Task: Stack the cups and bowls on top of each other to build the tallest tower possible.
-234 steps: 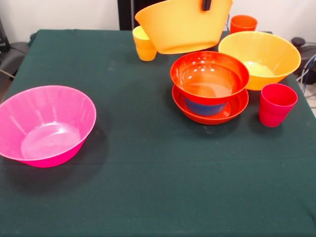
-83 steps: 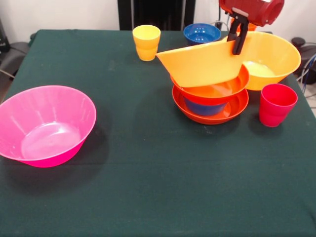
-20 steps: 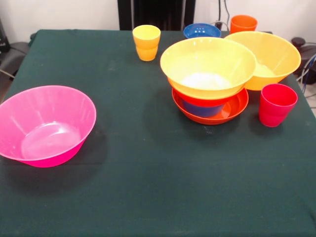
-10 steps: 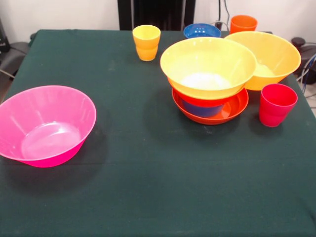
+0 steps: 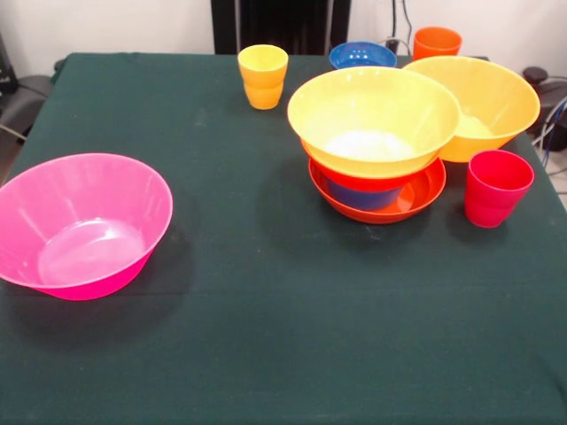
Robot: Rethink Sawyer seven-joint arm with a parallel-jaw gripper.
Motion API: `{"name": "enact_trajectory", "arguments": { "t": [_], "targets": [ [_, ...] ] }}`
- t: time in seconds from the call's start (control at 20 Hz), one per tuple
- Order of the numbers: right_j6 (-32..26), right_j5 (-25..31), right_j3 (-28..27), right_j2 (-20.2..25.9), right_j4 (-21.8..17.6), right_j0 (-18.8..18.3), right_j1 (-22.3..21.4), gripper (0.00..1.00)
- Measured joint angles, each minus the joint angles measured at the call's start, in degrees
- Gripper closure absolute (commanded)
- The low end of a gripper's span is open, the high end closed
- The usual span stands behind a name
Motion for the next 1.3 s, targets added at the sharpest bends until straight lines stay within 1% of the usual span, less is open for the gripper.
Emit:
{"name": "enact_trajectory", "arguments": {
  "t": [0.4, 0.8, 1.3],
  "targets": [
    [0.0, 0.0, 0.0, 0.0, -0.1, 0.5, 0.0, 0.00],
    [0.0, 0.0, 0.0, 0.2, -2.2, 0.5, 0.0, 0.00],
    [0.0, 0.0, 0.0, 0.5, -3.0, 0.5, 0.1, 0.00]
  ]
}}
